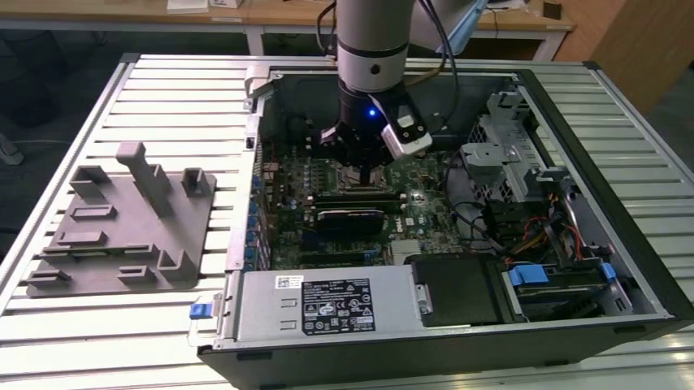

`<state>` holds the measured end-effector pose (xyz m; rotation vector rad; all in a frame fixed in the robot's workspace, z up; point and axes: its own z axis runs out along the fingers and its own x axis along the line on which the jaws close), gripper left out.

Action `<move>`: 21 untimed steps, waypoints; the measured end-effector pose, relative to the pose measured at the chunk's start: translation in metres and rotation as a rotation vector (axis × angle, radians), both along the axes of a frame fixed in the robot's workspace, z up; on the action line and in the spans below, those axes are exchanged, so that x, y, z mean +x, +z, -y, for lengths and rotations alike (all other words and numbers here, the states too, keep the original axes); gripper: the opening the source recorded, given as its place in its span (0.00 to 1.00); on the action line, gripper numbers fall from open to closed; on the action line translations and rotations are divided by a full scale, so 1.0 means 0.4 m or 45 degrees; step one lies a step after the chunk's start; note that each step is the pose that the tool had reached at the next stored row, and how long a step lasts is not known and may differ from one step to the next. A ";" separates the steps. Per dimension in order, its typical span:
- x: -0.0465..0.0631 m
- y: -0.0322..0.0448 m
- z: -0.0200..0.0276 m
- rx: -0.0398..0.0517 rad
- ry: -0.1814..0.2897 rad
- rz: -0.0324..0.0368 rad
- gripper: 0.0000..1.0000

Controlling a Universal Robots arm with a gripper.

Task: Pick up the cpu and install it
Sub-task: 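Install the second cpu locking lever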

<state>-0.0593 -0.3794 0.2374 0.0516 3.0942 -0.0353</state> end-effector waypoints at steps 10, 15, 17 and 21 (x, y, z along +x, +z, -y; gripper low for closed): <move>-0.009 -0.014 0.002 0.000 0.042 0.0002 0.11; -0.014 -0.018 0.002 0.000 0.048 0.0000 0.11; -0.014 -0.018 0.002 0.000 0.049 -0.0001 0.11; -0.014 -0.019 0.002 0.000 0.049 0.0001 0.11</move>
